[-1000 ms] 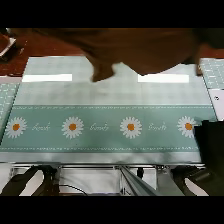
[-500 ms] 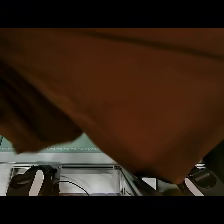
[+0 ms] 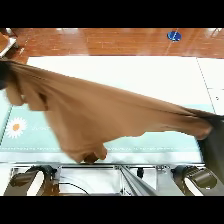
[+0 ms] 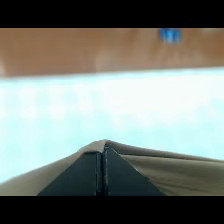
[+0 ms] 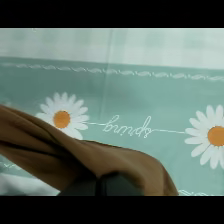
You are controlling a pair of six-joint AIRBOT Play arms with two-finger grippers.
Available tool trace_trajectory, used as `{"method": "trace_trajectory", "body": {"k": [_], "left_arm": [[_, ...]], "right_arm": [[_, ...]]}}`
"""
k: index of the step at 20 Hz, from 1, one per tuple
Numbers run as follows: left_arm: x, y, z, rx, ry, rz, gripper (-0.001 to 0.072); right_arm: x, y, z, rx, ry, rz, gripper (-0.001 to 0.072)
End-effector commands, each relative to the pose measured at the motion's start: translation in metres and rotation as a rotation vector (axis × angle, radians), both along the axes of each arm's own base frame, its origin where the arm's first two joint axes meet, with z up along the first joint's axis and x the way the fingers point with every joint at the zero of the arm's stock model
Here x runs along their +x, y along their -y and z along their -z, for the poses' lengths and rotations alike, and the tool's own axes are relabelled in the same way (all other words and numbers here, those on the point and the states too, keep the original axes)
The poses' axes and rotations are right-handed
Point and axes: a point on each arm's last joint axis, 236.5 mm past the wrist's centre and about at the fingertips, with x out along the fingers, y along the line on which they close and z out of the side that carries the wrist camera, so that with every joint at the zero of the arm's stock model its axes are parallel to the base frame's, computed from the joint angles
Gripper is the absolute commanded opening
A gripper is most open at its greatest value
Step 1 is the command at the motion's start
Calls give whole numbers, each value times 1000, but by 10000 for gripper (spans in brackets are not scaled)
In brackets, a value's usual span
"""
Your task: Fold the shirts.
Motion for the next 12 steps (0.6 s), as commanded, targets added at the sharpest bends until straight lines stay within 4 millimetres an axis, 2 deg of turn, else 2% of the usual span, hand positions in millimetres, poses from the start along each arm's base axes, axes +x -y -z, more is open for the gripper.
{"method": "trace_trajectory", "body": {"k": [1, 4, 6, 9, 12], "left_arm": [[59, 14, 93, -51, -190, 38, 28], [125, 22, 136, -56, -216, 8, 28], [156, 32, 164, -59, -270, 20, 28], [179, 46, 208, -65, -381, 54, 28], [189, 51, 229, -150, -462, 9, 29]], "right_arm": [[52, -10, 70, -12, -47, 42, 20], [111, 2, 101, 0, -71, 137, 20], [151, 19, 122, 54, -77, 205, 21], [211, 36, 148, 176, -80, 271, 22], [258, 34, 172, 322, -108, 284, 23]]}}
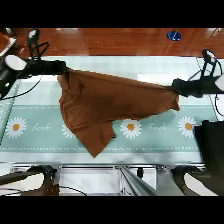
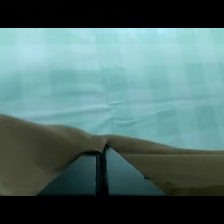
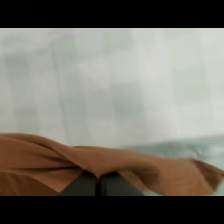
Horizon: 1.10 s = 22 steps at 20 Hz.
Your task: Fold the shirts.
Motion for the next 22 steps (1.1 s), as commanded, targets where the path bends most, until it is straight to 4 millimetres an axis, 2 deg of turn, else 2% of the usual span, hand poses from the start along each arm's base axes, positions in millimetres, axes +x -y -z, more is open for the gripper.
{"method": "trace_trajectory", "body": {"k": [1, 2, 3, 4, 5, 7, 8, 9, 10, 12, 14, 15, 16, 18, 20, 22], "left_arm": [[14, 11, 33, -70, -99, -37, 30], [13, 12, 34, -76, -106, -36, 46], [11, 13, 35, -76, -112, -31, 205], [6, 13, 36, -70, -132, -12, 629], [-3, 7, 43, -15, -157, 38, 704], [-39, -41, 70, 173, -321, 83, 703], [-62, -62, 80, 201, -425, 75, 702], [-88, -73, 86, 163, -530, 83, 701], [-111, -72, 88, 75, -603, 100, 701], [-146, -74, 91, -111, -650, 49, 702], [-184, -80, 101, -234, -678, -52, 701], [-206, -76, 107, -309, -717, -129, 701], [-211, -72, 111, -360, -693, -207, 701], [-225, -63, 123, -364, -677, -241, 701], [-245, -45, 134, -375, -742, -204, 701], [-251, -22, 140, -378, -766, -156, 701]], "right_arm": [[64, 2, 33, 178, 17, 50, 23], [73, -2, 43, 208, -2, 55, 23], [80, -6, 52, 238, -21, 64, 123], [84, -7, 58, 254, -43, 60, 448], [83, -7, 58, 252, -67, 23, 626], [72, 10, 43, 215, -106, -41, 626], [58, 26, 36, 178, -144, -62, 626], [37, 45, 34, 139, -204, -44, 626], [13, 72, 37, 104, -266, 47, 626], [-25, 104, 47, 84, -284, 155, 626], [-64, 115, 67, 110, -254, 207, 626], [-82, 112, 78, 137, -244, 223, 626], [-95, 109, 87, 173, -212, 260, 626], [-103, 106, 92, 242, -135, 314, 626], [-107, 99, 92, 280, -136, 303, 626], [-105, 97, 91, 291, -131, 304, 626]]}}
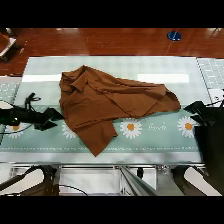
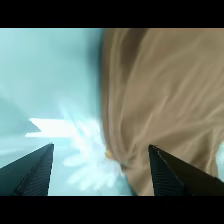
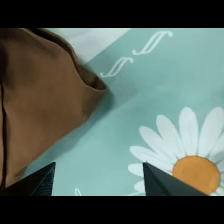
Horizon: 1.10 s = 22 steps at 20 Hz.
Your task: Fold the shirts.
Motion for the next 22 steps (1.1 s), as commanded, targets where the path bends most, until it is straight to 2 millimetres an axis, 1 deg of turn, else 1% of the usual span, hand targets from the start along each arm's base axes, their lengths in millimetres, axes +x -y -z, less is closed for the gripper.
{"method": "trace_trajectory", "body": {"k": [1, 2, 3, 5, 6, 7, 8, 9, 12, 14, 17, 19, 21, 22], "left_arm": [[-21, 37, 11, -50, -38, 38, 700], [-26, 48, 13, -48, -45, 85, 699], [-26, 58, 16, -43, -39, 115, 698], [-13, 75, 22, -25, 7, 115, 694], [-6, 83, 23, -27, 30, 102, 653], [-1, 89, 25, -29, 41, 95, 476], [0, 93, 28, -23, 45, 100, 155], [0, 95, 30, -15, 56, 117, 30], [-2, 97, 29, -17, 61, 136, 29], [-4, 98, 29, -23, 54, 141, 29], [-3, 99, 28, -30, 53, 137, 29], [-3, 100, 27, -33, 53, 135, 30], [-2, 100, 27, -31, 56, 132, 30], [-2, 99, 27, -31, 57, 131, 29]], "right_arm": [[-4, -6, 1, 36, 41, 25, 626], [-3, -6, 1, 39, 44, 26, 626], [-3, -6, 1, 37, 46, 21, 626], [-4, -8, 1, 27, 53, -13, 626], [-5, -9, 3, 37, 43, -16, 626], [-6, -11, 7, 55, 31, -15, 626], [-6, -13, 13, 74, 15, -12, 626], [-4, -13, 17, 90, 3, -10, 626], [7, -12, 26, 123, -6, -44, 626], [21, -9, 31, 118, -7, -52, 625], [46, -21, 46, 129, -38, -101, 626], [65, -24, 50, 143, -53, -91, 626], [79, -30, 54, 156, -69, -90, 623], [83, -37, 57, 167, -82, -101, 584]]}}
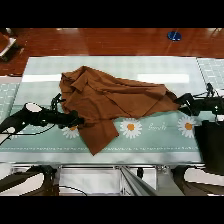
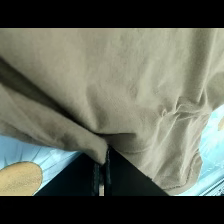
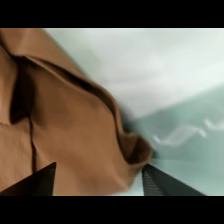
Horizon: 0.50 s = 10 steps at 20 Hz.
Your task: Fold the shirts.
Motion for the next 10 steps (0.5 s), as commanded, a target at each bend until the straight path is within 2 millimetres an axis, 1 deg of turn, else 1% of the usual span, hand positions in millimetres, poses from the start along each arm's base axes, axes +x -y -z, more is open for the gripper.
{"method": "trace_trajectory", "body": {"k": [1, 2, 3, 4, 5, 6, 7, 8, 9, 10], "left_arm": [[2, 0, 0, -1, 5, -8, 29], [3, 1, -1, -3, 7, -12, 29], [6, 2, -3, -9, 23, -6, 30], [13, 3, -9, -13, 62, 26, 29], [27, 0, -22, -21, 114, 48, 29], [47, -6, -42, -35, 162, 29, 29], [76, -14, -73, -64, 238, -10, 29], [106, -23, -111, -98, 331, -60, 29], [133, -33, -157, -134, 439, -108, 29], [157, -43, -212, -160, 570, -150, 29]], "right_arm": [[22, -18, 12, 15, -40, -37, 448], [26, -26, 11, 16, -38, -68, 274], [32, -34, 6, 12, -24, -101, 103], [38, -38, -3, 7, -10, -132, 23], [45, -41, -19, 14, 9, -170, 23], [54, -42, -43, 14, 41, -205, 22], [68, -41, -77, -7, 102, -227, 22], [83, -39, -118, -45, 186, -241, 21], [98, -32, -169, -110, 294, -245, 21], [108, -27, -225, -176, 411, -242, 21]]}}
